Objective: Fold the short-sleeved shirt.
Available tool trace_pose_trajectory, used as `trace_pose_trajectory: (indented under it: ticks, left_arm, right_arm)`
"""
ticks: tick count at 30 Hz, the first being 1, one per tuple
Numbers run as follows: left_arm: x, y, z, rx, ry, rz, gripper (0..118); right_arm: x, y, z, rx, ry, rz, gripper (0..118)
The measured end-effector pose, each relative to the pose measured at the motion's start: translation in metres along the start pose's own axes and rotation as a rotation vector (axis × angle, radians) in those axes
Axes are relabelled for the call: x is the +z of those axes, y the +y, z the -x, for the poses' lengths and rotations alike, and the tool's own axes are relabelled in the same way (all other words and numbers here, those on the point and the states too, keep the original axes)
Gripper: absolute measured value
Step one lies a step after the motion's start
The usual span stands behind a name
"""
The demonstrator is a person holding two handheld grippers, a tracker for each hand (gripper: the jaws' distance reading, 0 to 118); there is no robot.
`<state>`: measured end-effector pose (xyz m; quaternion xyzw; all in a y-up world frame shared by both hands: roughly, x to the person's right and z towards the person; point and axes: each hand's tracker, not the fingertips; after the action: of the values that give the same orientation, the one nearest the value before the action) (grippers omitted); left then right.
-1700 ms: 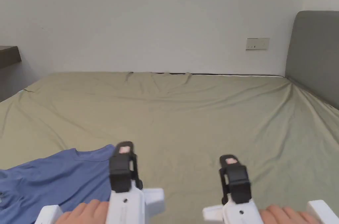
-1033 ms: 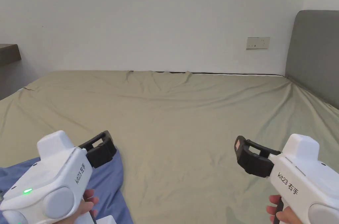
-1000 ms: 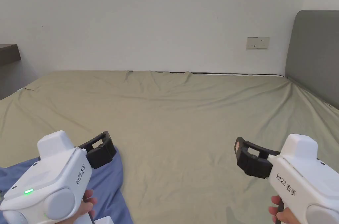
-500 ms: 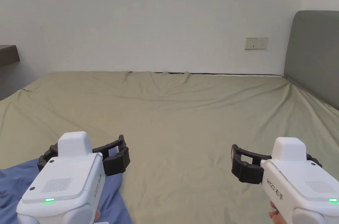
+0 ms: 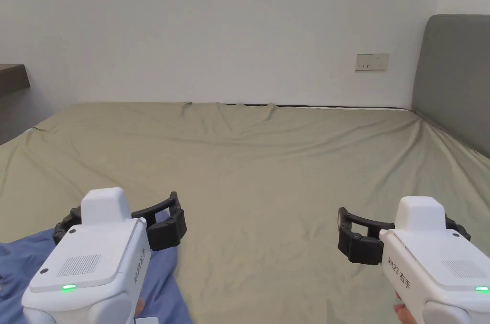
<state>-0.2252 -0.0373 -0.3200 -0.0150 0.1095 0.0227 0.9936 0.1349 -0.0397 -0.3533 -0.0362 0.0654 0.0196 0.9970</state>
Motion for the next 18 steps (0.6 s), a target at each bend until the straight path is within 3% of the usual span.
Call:
trace_pose_trajectory:
  ticks: [16, 18]
  left_arm:
    - [0.0027, 0.0017, -0.0068, -0.054, 0.017, -0.044, 118]
    - [0.0021, 0.0031, -0.007, -0.07, 0.007, -0.015, 116]
  right_arm:
    - [-0.0006, 0.0009, -0.001, 0.002, -0.006, 0.005, 118]
    - [0.0007, 0.0038, -0.0025, -0.01, 0.0, 0.008, 111]
